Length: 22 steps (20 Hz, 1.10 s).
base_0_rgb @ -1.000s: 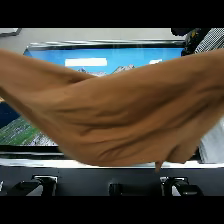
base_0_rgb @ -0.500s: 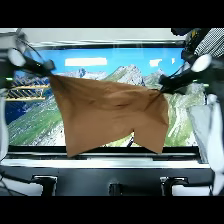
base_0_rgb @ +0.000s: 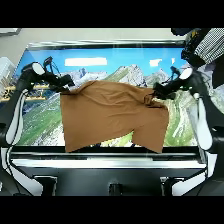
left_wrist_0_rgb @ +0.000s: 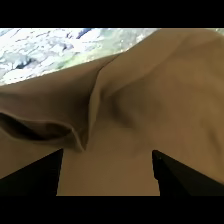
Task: Fold the clothes and pants, and hang the long-sleeved shirts on hangers.
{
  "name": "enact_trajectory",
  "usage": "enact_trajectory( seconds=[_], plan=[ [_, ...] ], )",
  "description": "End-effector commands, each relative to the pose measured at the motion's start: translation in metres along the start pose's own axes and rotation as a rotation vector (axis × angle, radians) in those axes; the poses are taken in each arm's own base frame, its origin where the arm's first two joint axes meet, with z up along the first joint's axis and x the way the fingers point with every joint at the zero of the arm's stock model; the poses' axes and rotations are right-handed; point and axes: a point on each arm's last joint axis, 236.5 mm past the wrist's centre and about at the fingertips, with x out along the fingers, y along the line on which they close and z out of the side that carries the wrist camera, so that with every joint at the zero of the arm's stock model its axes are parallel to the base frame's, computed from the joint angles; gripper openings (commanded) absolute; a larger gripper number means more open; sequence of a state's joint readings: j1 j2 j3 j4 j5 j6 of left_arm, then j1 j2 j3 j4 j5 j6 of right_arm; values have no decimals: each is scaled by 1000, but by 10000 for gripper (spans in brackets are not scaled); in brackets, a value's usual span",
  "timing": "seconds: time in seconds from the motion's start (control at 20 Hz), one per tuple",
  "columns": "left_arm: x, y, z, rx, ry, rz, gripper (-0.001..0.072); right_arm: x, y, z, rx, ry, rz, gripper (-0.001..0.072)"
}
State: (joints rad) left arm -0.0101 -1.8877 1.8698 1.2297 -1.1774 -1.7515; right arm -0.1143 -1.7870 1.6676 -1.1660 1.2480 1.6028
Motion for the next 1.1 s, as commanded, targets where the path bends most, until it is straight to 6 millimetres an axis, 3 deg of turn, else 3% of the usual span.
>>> enact_trajectory(
  seconds=[0.0,0.1,0.2,0.4,0.5,0.65,0.85,1.0,1.05],
  plan=[
    [-51,17,-13,13,68,-1,626,-62,-46,-10,-84,19,1,383],
    [-88,25,-28,42,114,16,626,-86,-82,-14,-15,-10,15,383],
    [-116,24,-38,50,121,17,626,-89,-106,-31,73,-10,78,383],
    [-152,23,-68,50,109,20,625,-42,-131,-96,171,82,160,383],
    [-164,27,-88,36,111,23,626,-19,-127,-116,177,100,205,382],
    [-182,37,-110,6,82,29,626,2,-120,-125,194,63,264,381],
    [-205,59,-125,-40,27,46,681,15,-128,-124,189,11,243,381],
    [-216,71,-144,-84,3,-2,681,23,-129,-125,216,-19,245,377],
    [-217,73,-151,-103,-2,-29,681,24,-128,-124,215,-28,254,328]
  ],
)
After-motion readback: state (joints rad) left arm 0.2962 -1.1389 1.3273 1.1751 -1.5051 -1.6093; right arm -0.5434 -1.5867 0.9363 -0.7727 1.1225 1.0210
